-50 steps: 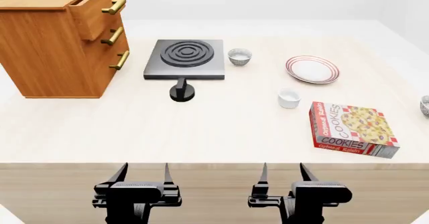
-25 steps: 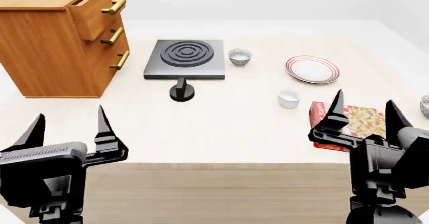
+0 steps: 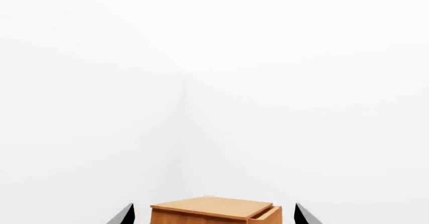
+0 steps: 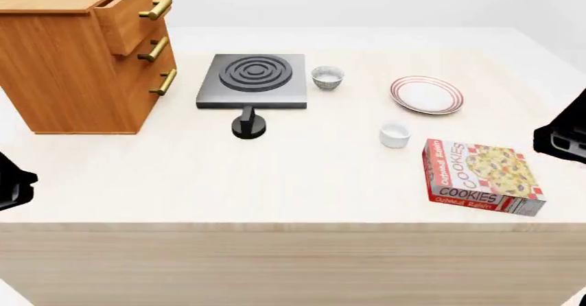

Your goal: Pick the akita bowl next to the cookies box and place it on the plate.

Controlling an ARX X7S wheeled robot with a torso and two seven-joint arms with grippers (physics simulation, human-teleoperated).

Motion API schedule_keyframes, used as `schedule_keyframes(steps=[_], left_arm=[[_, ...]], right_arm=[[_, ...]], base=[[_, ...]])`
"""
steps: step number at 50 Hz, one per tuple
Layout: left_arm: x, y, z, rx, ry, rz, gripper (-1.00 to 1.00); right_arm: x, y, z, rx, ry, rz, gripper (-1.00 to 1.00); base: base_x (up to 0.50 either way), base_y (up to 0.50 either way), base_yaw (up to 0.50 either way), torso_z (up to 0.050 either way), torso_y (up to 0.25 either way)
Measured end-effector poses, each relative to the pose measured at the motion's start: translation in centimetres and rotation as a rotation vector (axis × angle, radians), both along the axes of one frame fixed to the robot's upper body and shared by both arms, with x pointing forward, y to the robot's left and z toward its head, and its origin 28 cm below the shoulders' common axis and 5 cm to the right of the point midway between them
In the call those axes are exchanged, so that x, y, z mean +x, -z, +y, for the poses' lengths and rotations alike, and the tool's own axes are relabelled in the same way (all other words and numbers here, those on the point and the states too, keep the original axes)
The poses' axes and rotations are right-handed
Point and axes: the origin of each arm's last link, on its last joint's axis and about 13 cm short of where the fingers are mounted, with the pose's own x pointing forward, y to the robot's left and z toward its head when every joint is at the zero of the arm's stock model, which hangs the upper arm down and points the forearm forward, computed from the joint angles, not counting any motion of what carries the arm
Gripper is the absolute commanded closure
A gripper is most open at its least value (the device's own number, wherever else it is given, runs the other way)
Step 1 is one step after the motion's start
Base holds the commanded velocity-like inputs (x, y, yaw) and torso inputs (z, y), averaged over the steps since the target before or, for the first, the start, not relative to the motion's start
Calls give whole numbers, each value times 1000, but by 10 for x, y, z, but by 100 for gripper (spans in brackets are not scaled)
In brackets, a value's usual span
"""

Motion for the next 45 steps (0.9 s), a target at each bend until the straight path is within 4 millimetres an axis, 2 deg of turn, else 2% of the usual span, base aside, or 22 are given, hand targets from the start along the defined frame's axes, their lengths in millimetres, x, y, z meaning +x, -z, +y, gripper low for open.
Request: schedule_keyframes(steps=[16, 45], left_arm=[[-7, -7, -1, 8, -10, -21, -100], [-9, -8, -2, 8, -2, -24, -100]], right_arm=[[-3, -2, 0, -5, -6, -10, -100], [-4, -2, 1, -10, -12, -10, -100]], base=[[0, -469, 0, 0, 0], [0, -500, 0, 0, 0]])
